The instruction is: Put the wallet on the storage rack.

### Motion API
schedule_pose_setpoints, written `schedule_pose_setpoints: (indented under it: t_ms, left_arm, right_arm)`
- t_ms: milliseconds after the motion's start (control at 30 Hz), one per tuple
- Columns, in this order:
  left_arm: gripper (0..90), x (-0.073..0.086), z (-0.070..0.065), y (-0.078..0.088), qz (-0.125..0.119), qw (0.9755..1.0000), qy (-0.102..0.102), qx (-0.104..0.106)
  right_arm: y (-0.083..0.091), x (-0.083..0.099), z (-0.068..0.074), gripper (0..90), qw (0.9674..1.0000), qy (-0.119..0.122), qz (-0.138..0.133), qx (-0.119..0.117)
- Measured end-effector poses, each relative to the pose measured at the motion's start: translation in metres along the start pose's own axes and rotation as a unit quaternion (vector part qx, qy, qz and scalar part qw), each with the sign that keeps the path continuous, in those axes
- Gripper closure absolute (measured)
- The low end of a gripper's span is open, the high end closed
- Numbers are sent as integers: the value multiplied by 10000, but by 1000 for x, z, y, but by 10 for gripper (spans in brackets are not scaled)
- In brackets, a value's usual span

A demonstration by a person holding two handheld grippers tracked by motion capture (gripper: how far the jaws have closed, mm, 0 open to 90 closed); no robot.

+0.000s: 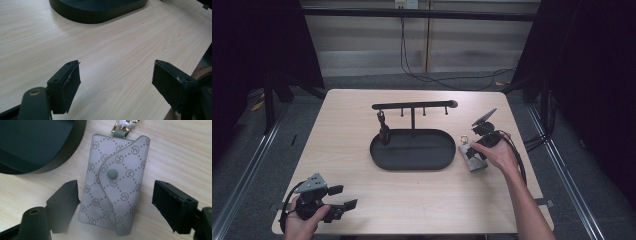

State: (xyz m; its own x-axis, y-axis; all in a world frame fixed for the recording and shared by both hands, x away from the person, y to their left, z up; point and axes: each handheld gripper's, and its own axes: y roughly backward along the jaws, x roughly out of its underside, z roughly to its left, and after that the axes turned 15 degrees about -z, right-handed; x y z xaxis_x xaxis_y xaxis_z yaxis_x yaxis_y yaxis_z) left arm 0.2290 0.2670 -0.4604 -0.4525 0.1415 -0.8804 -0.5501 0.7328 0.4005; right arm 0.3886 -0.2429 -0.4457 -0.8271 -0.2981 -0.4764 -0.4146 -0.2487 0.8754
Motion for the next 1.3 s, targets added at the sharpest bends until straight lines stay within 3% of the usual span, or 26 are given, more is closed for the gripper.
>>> schedule_pose_setpoints:
  t_ms: [167,400,667,1300]
  left_arm:
    - [223,0,0,-1,17,10000,-3,16]
    - [222,1,1,0,46,10000,17,37]
    - [222,1,1,0,47,10000,43,58]
    - [222,1,3,-1,91,9999,83,73]
  right_arm:
    - [-9,-1,3,209,9999,80,101,101]
    - [-18,-3,4,216,9999,5,154,33]
    - [-30,-3,7,218,9994,21,278,191]
    - [-39,-5,10,235,9984,-7,439,363]
